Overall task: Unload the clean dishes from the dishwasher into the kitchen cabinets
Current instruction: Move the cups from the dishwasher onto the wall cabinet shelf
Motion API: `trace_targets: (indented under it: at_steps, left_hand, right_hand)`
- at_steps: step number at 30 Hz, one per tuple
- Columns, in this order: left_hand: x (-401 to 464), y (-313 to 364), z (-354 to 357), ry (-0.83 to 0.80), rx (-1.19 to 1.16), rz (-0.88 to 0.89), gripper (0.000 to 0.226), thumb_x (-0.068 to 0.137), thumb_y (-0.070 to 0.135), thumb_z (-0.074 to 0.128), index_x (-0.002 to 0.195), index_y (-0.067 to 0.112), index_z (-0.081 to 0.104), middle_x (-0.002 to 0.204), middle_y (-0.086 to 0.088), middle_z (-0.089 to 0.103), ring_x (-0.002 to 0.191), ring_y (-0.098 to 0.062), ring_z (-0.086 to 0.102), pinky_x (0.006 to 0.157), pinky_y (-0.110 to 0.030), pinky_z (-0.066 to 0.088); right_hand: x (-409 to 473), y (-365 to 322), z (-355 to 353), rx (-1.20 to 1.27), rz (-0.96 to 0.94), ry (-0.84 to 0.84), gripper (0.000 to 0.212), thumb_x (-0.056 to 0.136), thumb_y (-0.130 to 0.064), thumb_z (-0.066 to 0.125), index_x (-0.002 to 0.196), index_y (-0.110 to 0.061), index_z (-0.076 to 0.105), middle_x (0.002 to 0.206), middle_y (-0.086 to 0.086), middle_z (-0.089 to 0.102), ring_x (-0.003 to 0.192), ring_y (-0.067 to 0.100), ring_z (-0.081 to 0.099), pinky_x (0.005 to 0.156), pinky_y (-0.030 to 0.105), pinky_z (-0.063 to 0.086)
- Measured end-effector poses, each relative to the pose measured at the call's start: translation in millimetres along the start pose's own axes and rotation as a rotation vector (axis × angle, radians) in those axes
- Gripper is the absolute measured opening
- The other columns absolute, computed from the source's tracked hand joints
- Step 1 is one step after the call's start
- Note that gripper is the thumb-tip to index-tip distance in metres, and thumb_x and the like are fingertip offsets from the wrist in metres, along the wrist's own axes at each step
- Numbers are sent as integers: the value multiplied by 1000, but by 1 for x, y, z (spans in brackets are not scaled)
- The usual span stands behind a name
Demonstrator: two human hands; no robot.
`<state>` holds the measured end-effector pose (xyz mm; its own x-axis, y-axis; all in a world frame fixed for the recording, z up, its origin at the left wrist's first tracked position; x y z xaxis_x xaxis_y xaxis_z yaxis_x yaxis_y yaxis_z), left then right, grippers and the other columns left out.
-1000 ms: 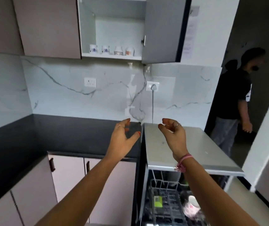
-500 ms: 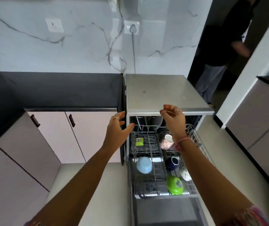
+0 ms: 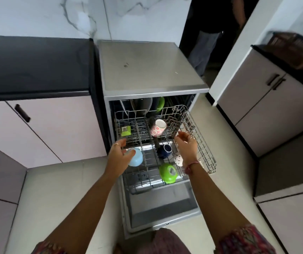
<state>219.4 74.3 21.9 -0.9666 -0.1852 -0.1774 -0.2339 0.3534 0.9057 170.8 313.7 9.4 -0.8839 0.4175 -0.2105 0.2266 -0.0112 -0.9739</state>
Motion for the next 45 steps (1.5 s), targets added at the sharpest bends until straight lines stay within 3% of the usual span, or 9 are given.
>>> trace_targets:
  at_steps: [2,6,10,14,24,26,30,37,45]
  left_hand:
    - [4,-9,16,-39,16,-39,53,86,11,67,134,5,45,130,-13,54,111,-26,57,94,-40,49]
    - [15,-25,51,-79,62,-121,52,85,11,66,133,6,47,128,-15,52,109,-28,57,92,-37,50]
    - [31,-33,92,-110,93,-186,52,87,10,65,134,2,45,130,-19,50,109,-32,57,95,-42,49]
    - [49,-31,134,-110,101,-239,49,86,7,63,132,1,46,125,-18,56,103,-27,60,90,-36,50]
    - [99,-43,226,-176,156,-355,23,83,9,65,104,1,59,101,-15,65,91,-32,63,81,-45,53]
    - [108,-48,239,-227,196,-369,29,84,10,63,111,1,58,108,-18,61,99,-33,61,88,-49,51]
    - [125,-56,259,-242,305,-341,53,85,12,64,134,4,45,134,-18,44,125,-31,45,105,-39,36]
    - [164,-77,287,-244,407,-239,66,79,9,72,136,4,41,137,-17,40,124,-32,45,106,-43,39]
    - [194,-113,305,-357,601,-158,88,73,15,79,145,8,29,147,-12,35,133,-32,38,108,-44,37]
  right_hand:
    - [10,18,-13,-31,59,47,24,83,-1,65,107,-4,65,96,7,66,86,18,59,86,36,51]
    - [37,52,-38,-85,182,75,28,81,-2,66,109,-6,65,86,4,64,68,13,52,65,25,44]
    - [77,85,-61,-113,289,65,34,81,-5,68,114,-9,61,97,9,66,84,20,57,75,33,47]
    - [123,106,-79,-125,398,35,30,82,-3,66,110,-11,60,101,13,65,88,22,57,68,30,46]
    - [208,131,-104,-328,518,-100,40,82,-2,64,121,-6,59,110,14,63,100,26,57,98,48,48]
    - [215,136,-107,-337,542,-108,39,82,-4,64,120,-9,60,106,10,63,97,24,57,96,44,49]
    - [221,145,-109,-328,570,-116,34,83,-6,63,117,-12,60,86,0,62,76,13,55,87,37,50]
    - [229,161,-101,-301,553,-108,33,85,-6,64,117,-11,61,99,6,64,79,13,58,66,24,49]
    - [230,175,-82,-225,541,-119,23,88,-7,62,109,-16,64,106,4,66,96,18,60,80,33,50]
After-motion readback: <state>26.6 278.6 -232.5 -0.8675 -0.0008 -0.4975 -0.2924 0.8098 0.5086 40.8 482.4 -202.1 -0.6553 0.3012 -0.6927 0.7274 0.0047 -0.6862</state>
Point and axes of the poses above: each hand's wrist, its own x-axis towards the middle knuckle, its own z-axis out of the palm, y = z × x, the point moved 3 cm from there along x, towards the middle knuckle
